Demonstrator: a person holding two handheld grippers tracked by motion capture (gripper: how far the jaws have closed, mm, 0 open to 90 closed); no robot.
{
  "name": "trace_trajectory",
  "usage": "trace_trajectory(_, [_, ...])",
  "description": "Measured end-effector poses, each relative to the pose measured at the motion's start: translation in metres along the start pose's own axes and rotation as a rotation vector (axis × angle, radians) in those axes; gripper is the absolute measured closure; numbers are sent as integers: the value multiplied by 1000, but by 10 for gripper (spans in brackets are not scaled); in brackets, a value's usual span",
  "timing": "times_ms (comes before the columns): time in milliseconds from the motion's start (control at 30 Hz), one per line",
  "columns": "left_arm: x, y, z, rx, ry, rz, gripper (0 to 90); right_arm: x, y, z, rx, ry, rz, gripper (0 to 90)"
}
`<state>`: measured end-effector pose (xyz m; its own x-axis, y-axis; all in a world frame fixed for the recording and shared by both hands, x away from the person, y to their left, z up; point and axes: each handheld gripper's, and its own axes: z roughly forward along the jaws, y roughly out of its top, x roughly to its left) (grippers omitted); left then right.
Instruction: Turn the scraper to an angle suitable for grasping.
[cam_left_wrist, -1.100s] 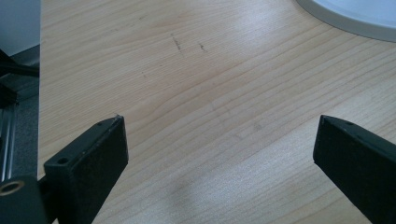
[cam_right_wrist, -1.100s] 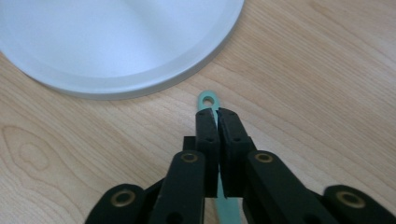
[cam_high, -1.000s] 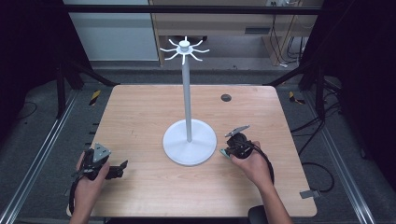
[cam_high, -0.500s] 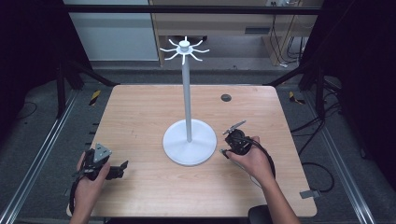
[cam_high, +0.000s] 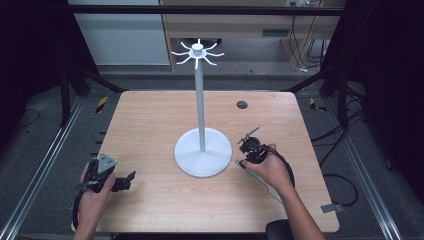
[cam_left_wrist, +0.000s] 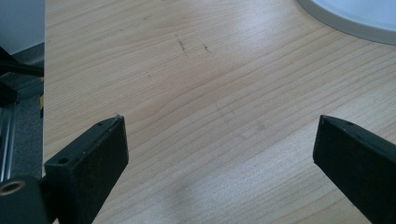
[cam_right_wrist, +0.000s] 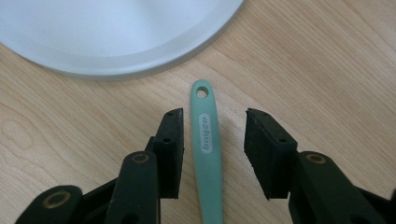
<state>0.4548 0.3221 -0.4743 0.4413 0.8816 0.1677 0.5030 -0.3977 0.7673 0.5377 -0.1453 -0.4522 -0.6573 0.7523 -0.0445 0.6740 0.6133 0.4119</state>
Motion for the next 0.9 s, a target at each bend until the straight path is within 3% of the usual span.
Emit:
trace_trajectory(500, [-2, 1, 1, 4, -3, 6, 30, 0, 3, 14, 81, 16, -1, 657])
trace_trajectory(900, [-2, 1, 2, 4, -4, 7, 31, 1, 6, 21, 99, 25, -5, 724])
